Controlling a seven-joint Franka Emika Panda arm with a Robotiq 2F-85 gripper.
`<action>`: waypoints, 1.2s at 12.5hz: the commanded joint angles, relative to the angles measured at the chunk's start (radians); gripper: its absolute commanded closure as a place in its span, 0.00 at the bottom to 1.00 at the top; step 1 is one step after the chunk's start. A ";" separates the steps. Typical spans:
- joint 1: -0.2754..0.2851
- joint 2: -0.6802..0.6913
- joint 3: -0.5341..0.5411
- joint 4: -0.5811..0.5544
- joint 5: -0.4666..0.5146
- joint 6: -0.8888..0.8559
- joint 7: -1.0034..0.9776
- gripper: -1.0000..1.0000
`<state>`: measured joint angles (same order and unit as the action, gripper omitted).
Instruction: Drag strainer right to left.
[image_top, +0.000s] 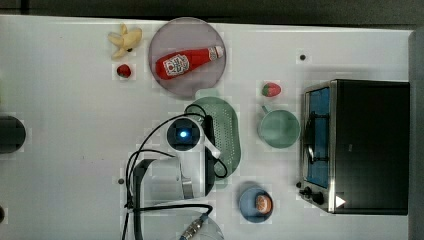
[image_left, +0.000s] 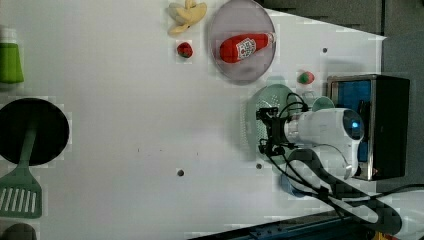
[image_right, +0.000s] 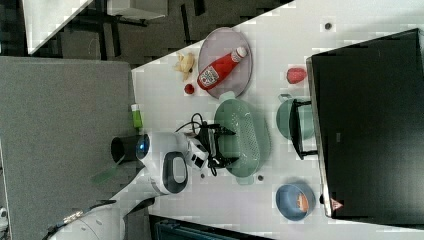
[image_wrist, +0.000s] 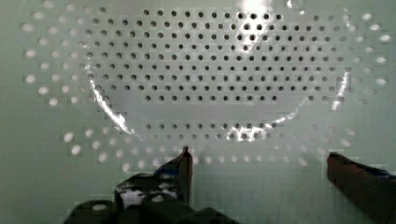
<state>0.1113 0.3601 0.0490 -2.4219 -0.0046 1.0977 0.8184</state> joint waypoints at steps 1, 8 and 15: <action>0.069 -0.004 0.028 0.011 0.004 0.016 0.183 0.00; 0.188 0.016 0.077 0.056 0.005 0.014 0.376 0.00; 0.315 0.111 0.078 0.188 0.114 0.014 0.413 0.00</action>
<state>0.3975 0.4812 0.1135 -2.2695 0.0764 1.1064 1.1650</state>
